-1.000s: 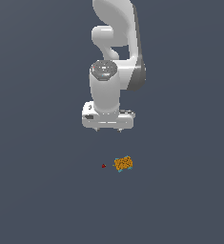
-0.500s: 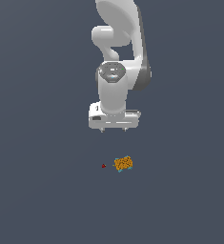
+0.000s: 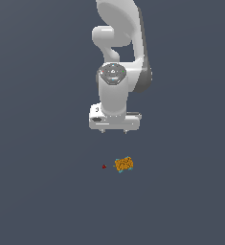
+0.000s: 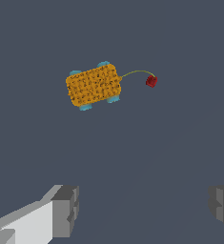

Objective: Pick up the object and move it to a goal position.

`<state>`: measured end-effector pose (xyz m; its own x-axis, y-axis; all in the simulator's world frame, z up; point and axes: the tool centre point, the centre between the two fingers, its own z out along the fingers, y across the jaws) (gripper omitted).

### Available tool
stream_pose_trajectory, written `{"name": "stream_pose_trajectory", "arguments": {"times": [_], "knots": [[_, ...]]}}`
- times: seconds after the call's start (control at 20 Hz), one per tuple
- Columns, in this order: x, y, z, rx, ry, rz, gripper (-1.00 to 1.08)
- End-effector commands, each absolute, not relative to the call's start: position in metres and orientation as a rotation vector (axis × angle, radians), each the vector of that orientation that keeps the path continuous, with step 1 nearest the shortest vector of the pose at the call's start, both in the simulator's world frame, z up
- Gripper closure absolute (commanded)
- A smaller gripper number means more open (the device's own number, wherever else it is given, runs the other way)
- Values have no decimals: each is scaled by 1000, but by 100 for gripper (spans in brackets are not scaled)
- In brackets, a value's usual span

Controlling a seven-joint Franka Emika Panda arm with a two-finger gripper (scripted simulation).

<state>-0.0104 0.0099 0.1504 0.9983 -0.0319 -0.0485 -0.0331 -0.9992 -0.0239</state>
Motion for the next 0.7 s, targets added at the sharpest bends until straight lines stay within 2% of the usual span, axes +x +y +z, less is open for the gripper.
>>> {"name": "stream_pose_trajectory", "arguments": {"times": [0.0, 0.65], "knots": [[-8, 10, 149, -3114, 97, 75, -92], [18, 12, 132, -3069, 547, 69, -92]]}}
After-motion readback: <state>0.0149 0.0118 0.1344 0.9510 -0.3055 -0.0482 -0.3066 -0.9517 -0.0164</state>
